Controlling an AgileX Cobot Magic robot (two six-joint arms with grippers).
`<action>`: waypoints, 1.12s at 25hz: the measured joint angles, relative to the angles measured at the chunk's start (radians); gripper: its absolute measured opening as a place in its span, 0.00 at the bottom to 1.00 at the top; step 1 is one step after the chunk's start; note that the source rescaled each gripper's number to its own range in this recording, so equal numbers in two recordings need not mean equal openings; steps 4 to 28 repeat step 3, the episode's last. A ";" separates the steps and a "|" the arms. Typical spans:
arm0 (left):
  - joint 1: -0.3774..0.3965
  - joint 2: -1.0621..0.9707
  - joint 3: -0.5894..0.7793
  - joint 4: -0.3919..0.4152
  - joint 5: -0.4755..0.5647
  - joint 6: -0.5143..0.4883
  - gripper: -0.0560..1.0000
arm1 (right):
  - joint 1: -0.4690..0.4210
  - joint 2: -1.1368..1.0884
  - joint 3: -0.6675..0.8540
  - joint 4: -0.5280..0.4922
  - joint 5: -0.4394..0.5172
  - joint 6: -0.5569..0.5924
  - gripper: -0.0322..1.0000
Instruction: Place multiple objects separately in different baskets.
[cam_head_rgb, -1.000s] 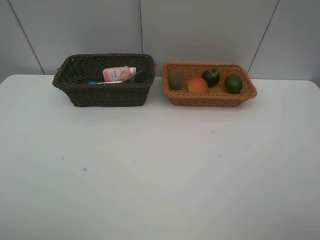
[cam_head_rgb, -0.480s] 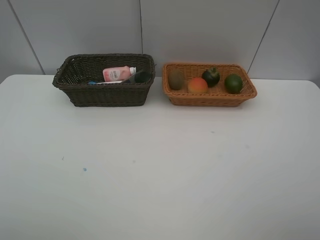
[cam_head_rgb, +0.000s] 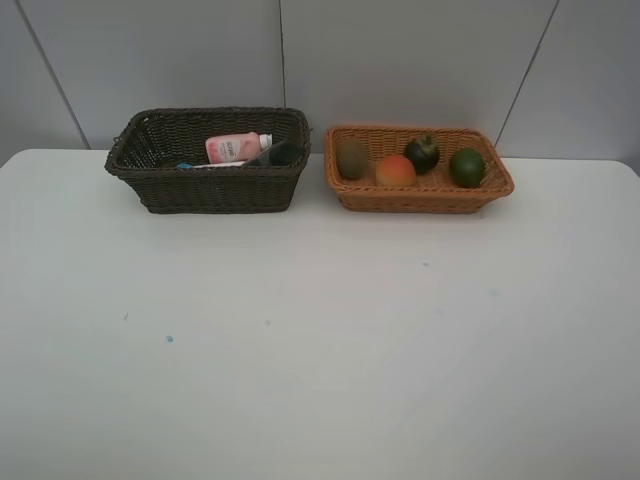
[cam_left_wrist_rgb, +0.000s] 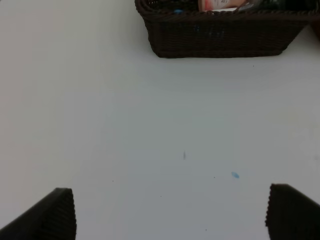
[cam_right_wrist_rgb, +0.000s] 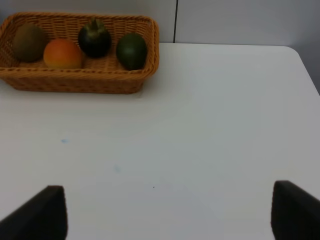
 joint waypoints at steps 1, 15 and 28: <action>0.000 0.000 0.000 0.000 0.000 0.000 1.00 | 0.000 0.000 0.000 0.000 0.000 0.000 0.99; 0.000 0.000 0.000 0.000 0.000 0.000 1.00 | 0.000 0.000 0.000 0.000 0.000 0.000 0.99; 0.000 0.000 0.000 0.000 0.000 0.000 1.00 | 0.000 0.000 0.000 0.000 0.000 0.000 0.99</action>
